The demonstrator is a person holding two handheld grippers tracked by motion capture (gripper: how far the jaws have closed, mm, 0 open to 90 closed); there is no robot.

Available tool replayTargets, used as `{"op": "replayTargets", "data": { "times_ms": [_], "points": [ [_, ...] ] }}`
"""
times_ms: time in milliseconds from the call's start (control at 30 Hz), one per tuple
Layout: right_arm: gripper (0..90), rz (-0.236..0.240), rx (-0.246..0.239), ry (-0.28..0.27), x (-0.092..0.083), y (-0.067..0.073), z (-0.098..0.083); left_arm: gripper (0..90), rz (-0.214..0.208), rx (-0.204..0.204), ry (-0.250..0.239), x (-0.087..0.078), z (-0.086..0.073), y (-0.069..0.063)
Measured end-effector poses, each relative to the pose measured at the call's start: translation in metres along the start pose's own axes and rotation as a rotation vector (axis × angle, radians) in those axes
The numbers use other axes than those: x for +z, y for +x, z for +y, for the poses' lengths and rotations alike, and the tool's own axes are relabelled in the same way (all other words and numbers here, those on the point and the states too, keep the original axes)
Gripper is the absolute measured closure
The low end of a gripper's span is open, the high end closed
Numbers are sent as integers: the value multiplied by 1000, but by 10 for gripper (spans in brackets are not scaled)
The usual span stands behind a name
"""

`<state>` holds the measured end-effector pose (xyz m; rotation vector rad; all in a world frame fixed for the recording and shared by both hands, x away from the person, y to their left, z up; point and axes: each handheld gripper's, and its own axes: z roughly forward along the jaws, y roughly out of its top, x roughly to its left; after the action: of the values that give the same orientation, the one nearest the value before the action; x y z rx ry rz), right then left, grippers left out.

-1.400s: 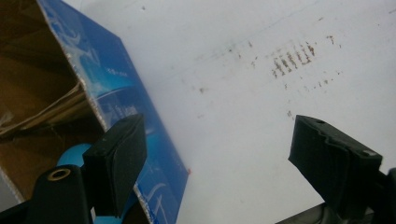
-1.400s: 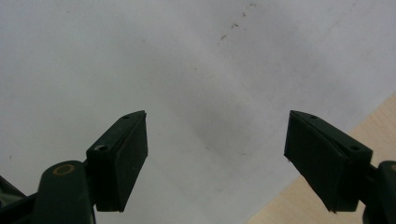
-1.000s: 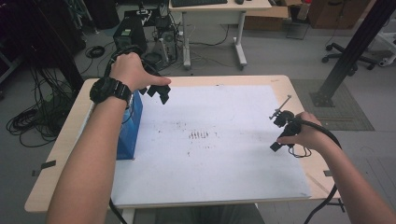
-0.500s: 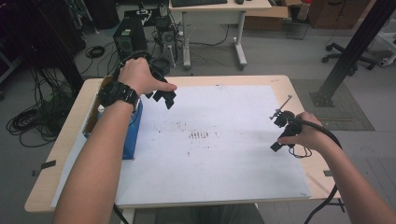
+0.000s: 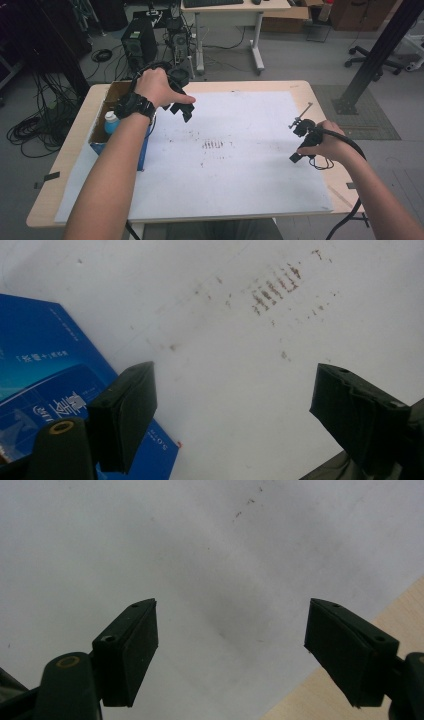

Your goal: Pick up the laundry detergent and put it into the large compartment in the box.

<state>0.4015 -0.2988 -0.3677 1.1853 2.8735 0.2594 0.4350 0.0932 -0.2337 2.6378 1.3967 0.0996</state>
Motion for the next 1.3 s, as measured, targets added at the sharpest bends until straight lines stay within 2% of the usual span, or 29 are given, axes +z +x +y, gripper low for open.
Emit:
{"op": "replayTargets", "data": {
  "times_ms": [233, 367, 700, 1300],
  "points": [
    [216, -1, -7, 2, 0, 1, 1, 188, 0, 5, 12, 7, -2, -2],
    [216, -3, -6, -3, -1, 2, 1, 185, 19, 14, 26, 10, -1, -4],
    [216, 0, -7, -2, -2, 1, 0, 182, 2, 14, 27, 15, -1, -8],
    [216, -2, -11, -7, -4, 1, 1, 183, -2, 6, 22, 14, -1, -9]
  ]
}}
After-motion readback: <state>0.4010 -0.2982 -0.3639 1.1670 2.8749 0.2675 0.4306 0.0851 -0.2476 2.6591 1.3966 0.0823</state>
